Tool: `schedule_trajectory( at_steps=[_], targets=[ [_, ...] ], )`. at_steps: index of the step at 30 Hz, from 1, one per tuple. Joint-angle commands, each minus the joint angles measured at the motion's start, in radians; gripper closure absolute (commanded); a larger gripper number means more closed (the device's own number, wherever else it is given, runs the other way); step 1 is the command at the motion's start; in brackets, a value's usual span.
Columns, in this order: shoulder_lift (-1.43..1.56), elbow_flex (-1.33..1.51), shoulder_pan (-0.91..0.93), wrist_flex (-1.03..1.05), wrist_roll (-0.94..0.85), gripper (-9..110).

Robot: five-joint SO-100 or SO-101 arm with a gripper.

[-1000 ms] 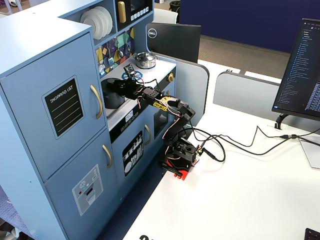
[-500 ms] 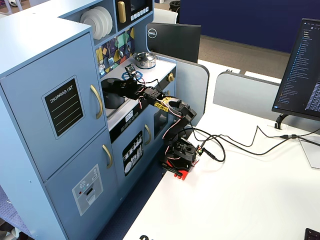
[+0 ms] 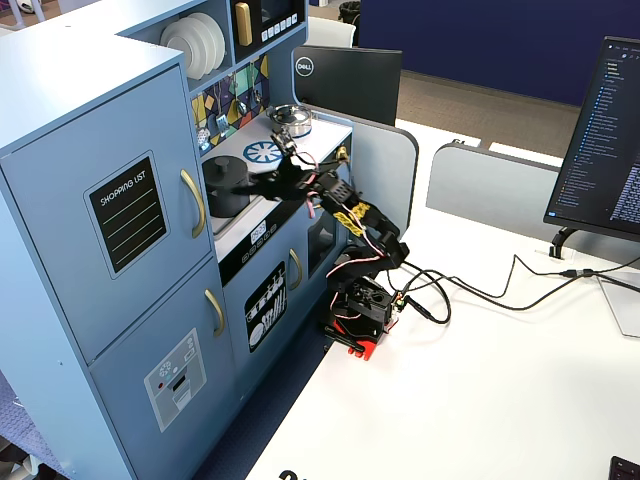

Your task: Pick up the lid from the counter and put it on the gray recipient

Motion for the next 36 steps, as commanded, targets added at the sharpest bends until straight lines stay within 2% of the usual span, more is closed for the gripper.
schedule_trajectory(
  at_steps=[1, 9, 17, 23, 29, 36],
  targets=[
    [0.146, -0.04, -0.048, 0.178, -0.015, 82],
    [0.31, 0.067, -0.048, 0.443, -0.092, 101],
    [0.456, 0.33, -0.046, 0.469, -0.089, 101],
    [0.503, 0.595, -0.026, 0.373, -0.101, 101],
    [0.537, 0.819, -0.067, 0.221, 0.052, 102],
    [0.611, 1.029, -0.057, 0.146, 0.101, 102]
  ],
)
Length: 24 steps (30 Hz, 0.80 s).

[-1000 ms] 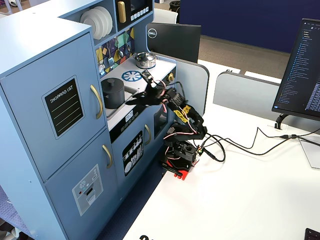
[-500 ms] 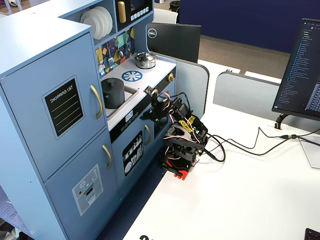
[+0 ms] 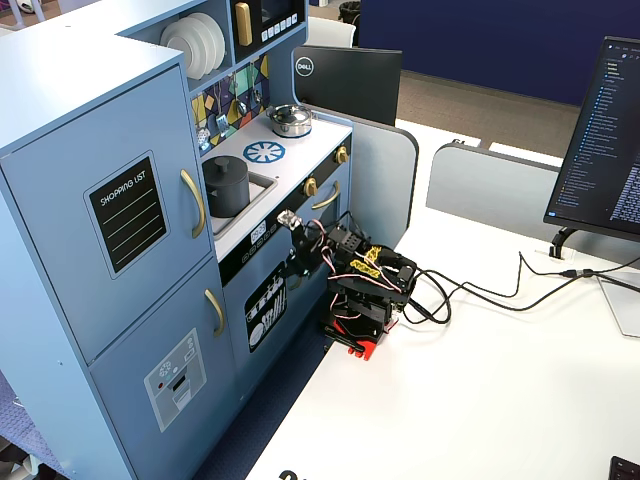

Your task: Pick up the lid from the counter and put it on the gray recipient

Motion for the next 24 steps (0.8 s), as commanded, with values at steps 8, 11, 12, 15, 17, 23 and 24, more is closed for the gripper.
schedule_trajectory(
  at_steps=[8, 11, 12, 15, 17, 23, 24],
  targets=[
    [0.023, 0.037, -0.029, 0.262, 0.031, 102],
    [0.023, 0.037, -0.048, 0.457, -0.041, 101],
    [0.023, 0.038, -0.052, 0.508, -0.063, 101],
    [0.023, 0.038, -0.077, 0.551, 0.034, 100],
    [0.023, 0.038, -0.077, 0.546, 0.057, 100],
    [0.023, 0.038, -0.051, 0.555, -0.006, 99],
    [0.023, 0.038, -0.051, 0.555, -0.006, 99]
  ],
)
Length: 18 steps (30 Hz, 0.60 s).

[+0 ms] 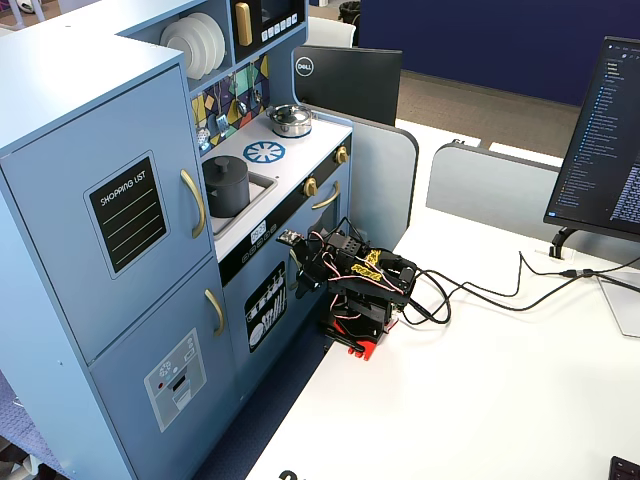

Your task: Pick up the lid from the counter and put it on the gray recipient

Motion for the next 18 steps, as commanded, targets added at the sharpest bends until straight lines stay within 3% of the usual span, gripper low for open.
schedule_trajectory(
  at_steps=[1, 18],
  targets=[
    [-0.009, 0.0, 0.015, 0.172, -0.003, 98],
    [-0.009, 0.0, 0.015, 0.172, -0.003, 97]
  ],
)
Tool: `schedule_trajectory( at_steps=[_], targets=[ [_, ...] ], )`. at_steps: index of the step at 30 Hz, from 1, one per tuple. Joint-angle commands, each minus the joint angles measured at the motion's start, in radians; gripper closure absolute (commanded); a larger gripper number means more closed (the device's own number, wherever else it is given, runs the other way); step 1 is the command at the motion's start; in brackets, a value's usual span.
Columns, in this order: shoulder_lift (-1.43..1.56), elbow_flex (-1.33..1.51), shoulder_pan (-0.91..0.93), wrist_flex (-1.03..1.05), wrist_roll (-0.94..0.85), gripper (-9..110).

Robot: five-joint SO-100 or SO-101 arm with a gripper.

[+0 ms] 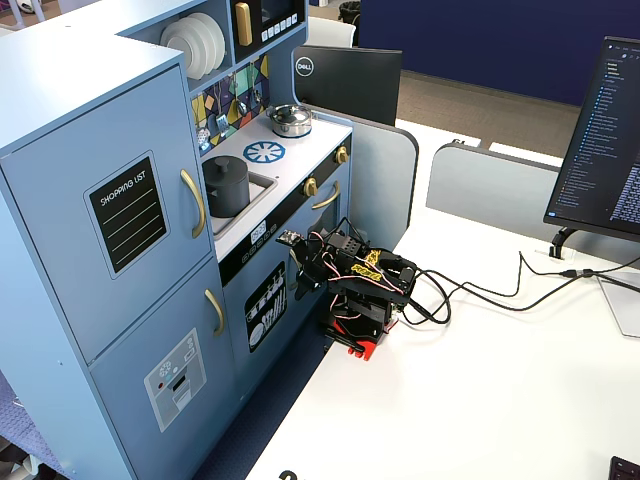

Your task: Pick up the lid from the counter and put it on the gray recipient

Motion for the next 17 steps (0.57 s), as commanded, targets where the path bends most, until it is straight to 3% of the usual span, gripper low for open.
schedule_trajectory(
  at_steps=[1, 17],
  targets=[
    [-0.009, 0.0, 0.012, 0.172, -0.003, 97],
    [-0.008, 0.0, 0.095, 0.173, -0.005, 94]
  ],
)
